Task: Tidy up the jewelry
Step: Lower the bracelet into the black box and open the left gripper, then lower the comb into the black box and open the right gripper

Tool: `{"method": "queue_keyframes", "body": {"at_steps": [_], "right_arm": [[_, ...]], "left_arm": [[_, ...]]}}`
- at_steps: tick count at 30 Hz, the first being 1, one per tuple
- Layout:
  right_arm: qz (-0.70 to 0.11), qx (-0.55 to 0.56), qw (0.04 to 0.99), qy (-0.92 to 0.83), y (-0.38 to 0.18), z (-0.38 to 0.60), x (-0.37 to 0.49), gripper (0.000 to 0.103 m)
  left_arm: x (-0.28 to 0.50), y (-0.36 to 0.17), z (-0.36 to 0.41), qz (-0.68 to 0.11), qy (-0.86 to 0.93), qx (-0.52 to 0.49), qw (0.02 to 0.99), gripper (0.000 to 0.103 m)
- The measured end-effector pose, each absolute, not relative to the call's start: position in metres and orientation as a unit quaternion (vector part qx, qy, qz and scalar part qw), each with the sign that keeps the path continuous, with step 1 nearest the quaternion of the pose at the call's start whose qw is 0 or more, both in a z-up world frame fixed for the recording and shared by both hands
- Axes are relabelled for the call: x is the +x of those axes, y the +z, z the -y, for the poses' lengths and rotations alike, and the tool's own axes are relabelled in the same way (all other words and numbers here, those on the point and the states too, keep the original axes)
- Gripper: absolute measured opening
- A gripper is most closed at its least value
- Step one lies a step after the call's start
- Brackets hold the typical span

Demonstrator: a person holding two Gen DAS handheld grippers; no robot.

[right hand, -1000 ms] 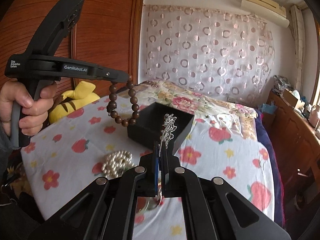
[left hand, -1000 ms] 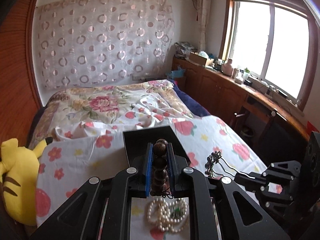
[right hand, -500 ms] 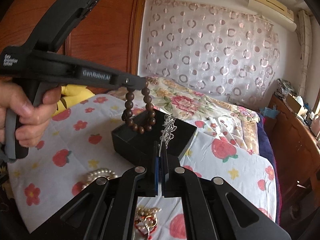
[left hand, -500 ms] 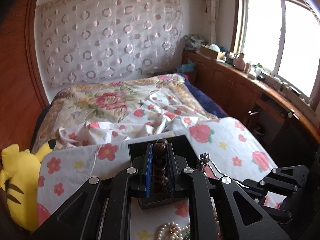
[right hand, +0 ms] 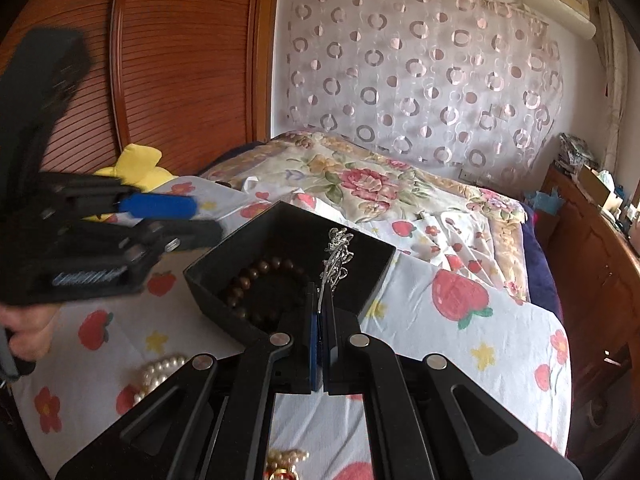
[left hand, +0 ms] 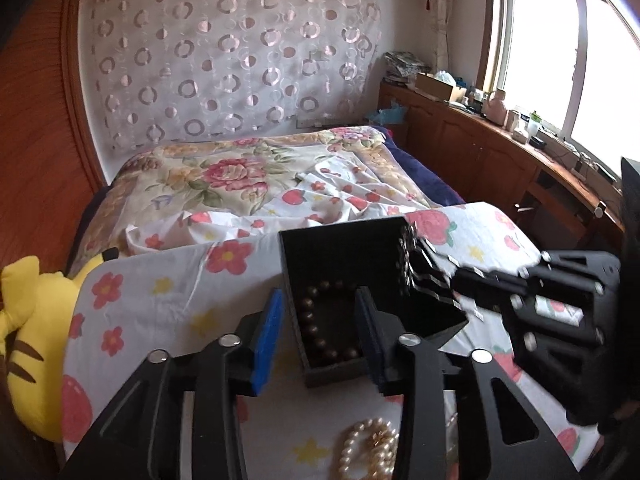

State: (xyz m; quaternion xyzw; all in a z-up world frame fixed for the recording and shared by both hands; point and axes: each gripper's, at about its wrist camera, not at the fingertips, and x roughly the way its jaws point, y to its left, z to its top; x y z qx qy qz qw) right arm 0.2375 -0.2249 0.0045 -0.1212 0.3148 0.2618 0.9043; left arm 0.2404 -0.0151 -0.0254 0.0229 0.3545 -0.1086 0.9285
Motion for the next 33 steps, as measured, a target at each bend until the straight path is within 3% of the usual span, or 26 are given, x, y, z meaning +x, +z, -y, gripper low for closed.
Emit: {"method": "queue_keyframes", "body": {"at_steps": [3,8,21,22,23,24,25,33], "right_arm": [[-0.323,-0.124,0.901,0.261,0.001,0.217,0.246,0.002],[-0.337,-0.123,0.896,0.262,-0.007,0.206,0.253,0.002],[-0.343,-0.127,0.888,0.278,-0.012,0.198,0.248,0.007],[-0.344,-0.132,0.887,0.277,-0.013,0.197,0.248,0.010],[-0.344,-0.136,0.889,0.270,-0.014,0.196,0.249,0.020],[-0.343,-0.136,0.891,0.264,-0.013,0.197,0.250,0.047],[-0.344,-0.129,0.893,0.261,-0.013,0.198,0.253,0.057],[-0.341,-0.111,0.893,0.272,-0.002,0.204,0.254,0.058]], "left_arm": [[0.230,-0.028,0.006,-0.349,-0.106,0.019,0.931,0.054],[0.209,-0.037,-0.006,-0.344,-0.102,0.015,0.933,0.064],[0.177,-0.056,-0.013,-0.353,-0.110,0.003,0.929,0.071],[0.176,-0.058,-0.011,-0.354,-0.111,0.003,0.928,0.071],[0.175,-0.061,-0.011,-0.357,-0.111,0.003,0.928,0.071],[0.174,-0.062,-0.010,-0.358,-0.111,0.004,0.927,0.072],[0.173,-0.064,-0.009,-0.360,-0.109,0.006,0.927,0.072],[0.167,-0.072,-0.008,-0.365,-0.110,0.011,0.924,0.071]]}}
